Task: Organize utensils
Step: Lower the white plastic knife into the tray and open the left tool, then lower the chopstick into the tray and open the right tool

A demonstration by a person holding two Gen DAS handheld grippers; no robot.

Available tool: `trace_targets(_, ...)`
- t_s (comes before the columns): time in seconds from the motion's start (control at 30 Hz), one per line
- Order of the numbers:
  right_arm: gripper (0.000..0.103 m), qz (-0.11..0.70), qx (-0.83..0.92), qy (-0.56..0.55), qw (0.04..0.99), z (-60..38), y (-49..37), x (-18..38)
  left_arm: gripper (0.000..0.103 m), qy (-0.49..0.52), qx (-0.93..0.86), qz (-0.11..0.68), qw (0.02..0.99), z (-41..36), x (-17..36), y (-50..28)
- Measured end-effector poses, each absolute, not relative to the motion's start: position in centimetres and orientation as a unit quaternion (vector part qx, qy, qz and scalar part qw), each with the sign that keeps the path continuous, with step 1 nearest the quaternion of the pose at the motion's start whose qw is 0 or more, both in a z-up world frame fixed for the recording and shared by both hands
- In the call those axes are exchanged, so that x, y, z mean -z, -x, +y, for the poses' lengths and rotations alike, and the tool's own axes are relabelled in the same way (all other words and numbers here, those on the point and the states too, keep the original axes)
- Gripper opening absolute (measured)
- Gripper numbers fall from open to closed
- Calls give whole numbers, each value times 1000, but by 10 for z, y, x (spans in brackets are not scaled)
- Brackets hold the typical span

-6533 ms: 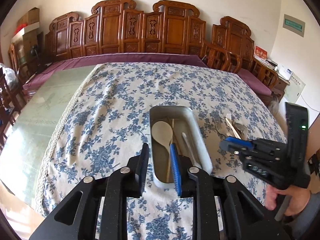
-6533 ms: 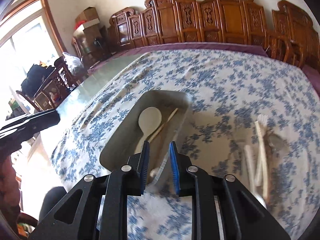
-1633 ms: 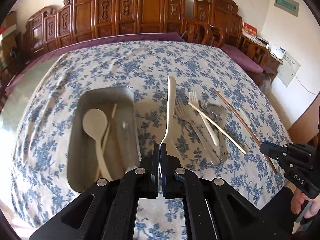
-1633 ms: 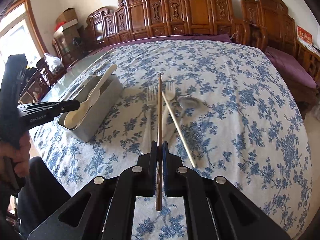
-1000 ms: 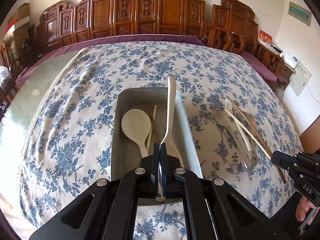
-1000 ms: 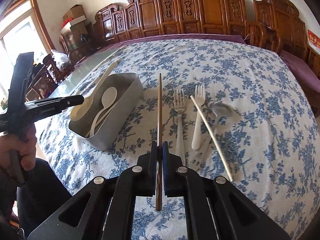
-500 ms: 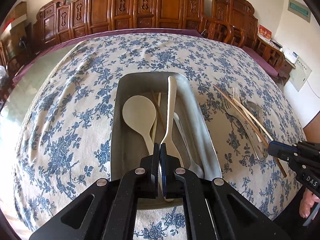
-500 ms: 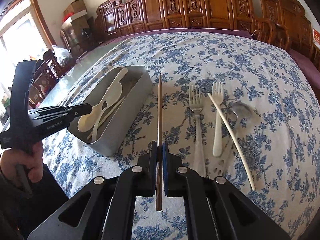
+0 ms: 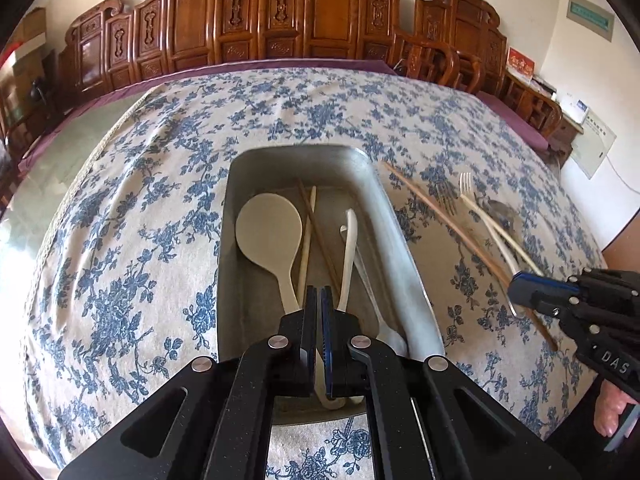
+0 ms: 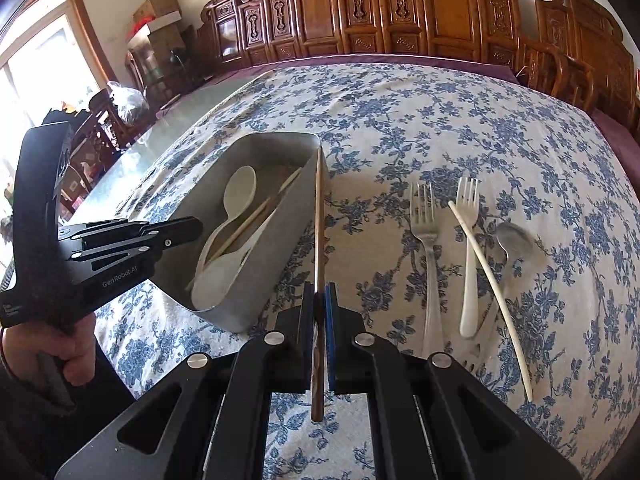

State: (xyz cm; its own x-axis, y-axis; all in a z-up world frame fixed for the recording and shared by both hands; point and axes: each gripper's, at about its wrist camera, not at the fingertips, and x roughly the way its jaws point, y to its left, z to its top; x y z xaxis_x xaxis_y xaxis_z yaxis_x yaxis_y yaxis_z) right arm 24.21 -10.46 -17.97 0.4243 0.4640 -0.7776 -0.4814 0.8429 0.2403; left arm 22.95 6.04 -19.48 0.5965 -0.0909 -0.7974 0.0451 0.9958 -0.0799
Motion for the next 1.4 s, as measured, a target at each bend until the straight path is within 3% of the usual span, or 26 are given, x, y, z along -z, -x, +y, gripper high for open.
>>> trace_targets(0.57,7,456,-308,9,835,-55,-244,163,1,31,25,416,909,99,165,-219)
trace_targets(1.4,7,496,-279,-31,822,-6,-276,196,2,40,13,407,912,116,160,-216)
